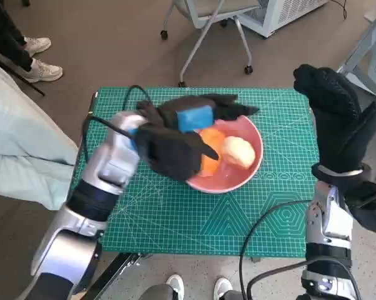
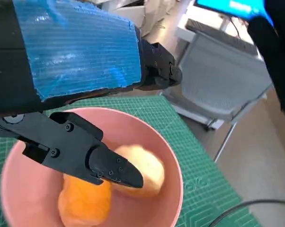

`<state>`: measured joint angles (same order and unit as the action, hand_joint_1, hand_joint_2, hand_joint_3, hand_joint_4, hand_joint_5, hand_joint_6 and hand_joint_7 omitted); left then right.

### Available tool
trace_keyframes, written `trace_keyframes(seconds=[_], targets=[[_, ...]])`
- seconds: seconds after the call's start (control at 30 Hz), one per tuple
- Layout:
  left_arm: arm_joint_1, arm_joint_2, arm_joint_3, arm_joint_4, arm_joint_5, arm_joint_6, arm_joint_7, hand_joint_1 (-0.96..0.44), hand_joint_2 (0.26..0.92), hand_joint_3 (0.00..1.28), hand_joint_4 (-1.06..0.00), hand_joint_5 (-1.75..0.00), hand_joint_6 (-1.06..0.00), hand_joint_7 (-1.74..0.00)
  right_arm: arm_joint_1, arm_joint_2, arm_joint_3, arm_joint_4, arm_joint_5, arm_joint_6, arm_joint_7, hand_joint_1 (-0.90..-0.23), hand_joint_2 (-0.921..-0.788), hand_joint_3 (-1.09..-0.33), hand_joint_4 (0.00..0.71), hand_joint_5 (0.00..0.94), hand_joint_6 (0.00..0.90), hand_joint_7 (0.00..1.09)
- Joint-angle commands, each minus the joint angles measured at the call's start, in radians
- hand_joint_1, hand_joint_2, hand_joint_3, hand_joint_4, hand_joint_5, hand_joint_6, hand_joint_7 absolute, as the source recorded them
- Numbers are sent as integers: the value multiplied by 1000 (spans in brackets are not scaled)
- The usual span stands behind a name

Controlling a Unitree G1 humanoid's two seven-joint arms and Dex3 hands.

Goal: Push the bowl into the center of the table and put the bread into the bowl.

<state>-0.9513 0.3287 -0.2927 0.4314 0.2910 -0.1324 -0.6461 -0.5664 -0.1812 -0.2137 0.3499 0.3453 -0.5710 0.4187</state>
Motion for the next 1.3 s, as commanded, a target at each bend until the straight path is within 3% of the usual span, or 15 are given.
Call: trace_keyframes(seconds=[0.03,0.2,0.37,0.53,0.73,0.97,1.3], targets=[[46,47,112,-90,-152,31,-67,-373,902,0,1,1,-195,-1,12,-13,3,-15,-10,25,-4,-645,-921,-715,197,0,218,255],[84,57,200,-135,-266,20,-72,-383,900,0,1,1,-202,-4,6,-19,5,-29,-16,34,-10,-643,-921,-714,198,0,219,255],[137,-9,309,-196,-394,-35,21,-406,910,6,-2,-1,-220,-14,-4,-23,13,-50,-23,49,-17,-647,-921,-714,198,0,219,254],[194,-99,378,-248,-500,-94,111,-501,920,141,-32,-15,-224,-23,-15,-20,24,-75,-38,63,-28,-647,-921,-716,197,0,220,256],[244,-206,427,-231,-653,-177,110,-637,921,341,-40,-15,-213,-31,-46,-23,36,-93,-58,81,-38,-638,-921,-713,201,2,229,263],[243,-211,429,-190,-660,-229,95,-660,921,388,-46,-16,-217,-46,-68,-29,41,-92,-66,87,-39,-635,-921,-713,203,2,228,266],[243,-206,419,-113,-593,-323,115,-702,921,604,-33,-7,-187,-56,-111,-30,52,-58,-92,52,-27,-651,-921,-699,208,3,234,264]])
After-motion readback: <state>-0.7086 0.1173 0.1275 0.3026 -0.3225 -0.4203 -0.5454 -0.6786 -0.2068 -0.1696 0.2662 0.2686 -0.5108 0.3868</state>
